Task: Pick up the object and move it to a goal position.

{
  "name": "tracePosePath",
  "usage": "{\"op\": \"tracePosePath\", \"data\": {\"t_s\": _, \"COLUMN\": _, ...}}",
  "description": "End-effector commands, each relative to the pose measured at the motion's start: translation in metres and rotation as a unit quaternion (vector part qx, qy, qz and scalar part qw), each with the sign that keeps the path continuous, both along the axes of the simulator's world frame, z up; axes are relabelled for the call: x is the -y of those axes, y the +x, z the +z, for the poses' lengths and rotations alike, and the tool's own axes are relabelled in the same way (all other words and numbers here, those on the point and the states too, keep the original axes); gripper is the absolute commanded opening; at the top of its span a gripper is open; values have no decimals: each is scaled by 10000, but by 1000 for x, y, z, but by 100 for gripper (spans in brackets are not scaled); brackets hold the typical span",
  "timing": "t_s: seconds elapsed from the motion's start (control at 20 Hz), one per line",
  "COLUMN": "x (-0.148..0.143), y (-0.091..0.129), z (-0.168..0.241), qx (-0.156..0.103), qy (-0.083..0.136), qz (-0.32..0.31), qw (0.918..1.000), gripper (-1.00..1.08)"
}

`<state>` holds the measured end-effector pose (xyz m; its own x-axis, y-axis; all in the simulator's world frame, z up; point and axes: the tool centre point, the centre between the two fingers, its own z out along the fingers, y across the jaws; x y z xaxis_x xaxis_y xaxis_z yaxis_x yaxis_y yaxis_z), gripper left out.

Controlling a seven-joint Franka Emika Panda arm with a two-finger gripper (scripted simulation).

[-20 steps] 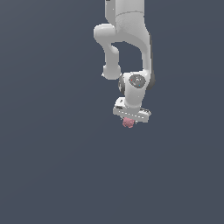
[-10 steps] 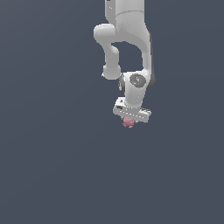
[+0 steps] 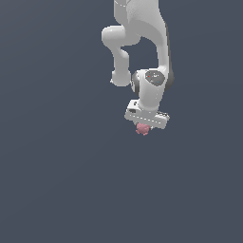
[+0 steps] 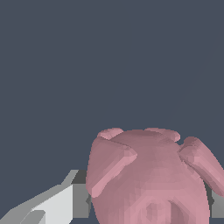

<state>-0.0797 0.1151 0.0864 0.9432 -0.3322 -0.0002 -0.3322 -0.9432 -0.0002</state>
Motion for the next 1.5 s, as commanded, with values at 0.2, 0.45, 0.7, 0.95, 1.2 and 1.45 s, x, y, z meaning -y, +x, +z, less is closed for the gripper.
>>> {"op": "tracePosePath", "data": {"t_s": 0.2, "x": -14, "y": 7, "z": 57, "qx": 4, "qy": -2, "qz": -1, "qw": 10000, "gripper": -100}}
{"op": "tracePosePath", "data": {"t_s": 0.45, "x": -27, "y": 14, "z": 109, "qx": 3, "qy": -4, "qz": -3, "qw": 10000, "gripper": -100}}
{"op": "tracePosePath", "data": {"t_s": 0.7, "x": -39, "y": 21, "z": 155, "qx": 3, "qy": -4, "qz": -3, "qw": 10000, "gripper": -100}}
{"op": "tracePosePath", "data": {"t_s": 0.95, "x": -48, "y": 27, "z": 189, "qx": 1, "qy": -3, "qz": -4, "qw": 10000, "gripper": -100}}
{"op": "tracePosePath", "data": {"t_s": 1.2, "x": -54, "y": 31, "z": 209, "qx": 1, "qy": -3, "qz": -4, "qw": 10000, "gripper": -100}}
{"op": "tracePosePath", "data": {"t_s": 1.45, "x": -56, "y": 33, "z": 216, "qx": 0, "qy": -1, "qz": -3, "qw": 10000, "gripper": -100}}
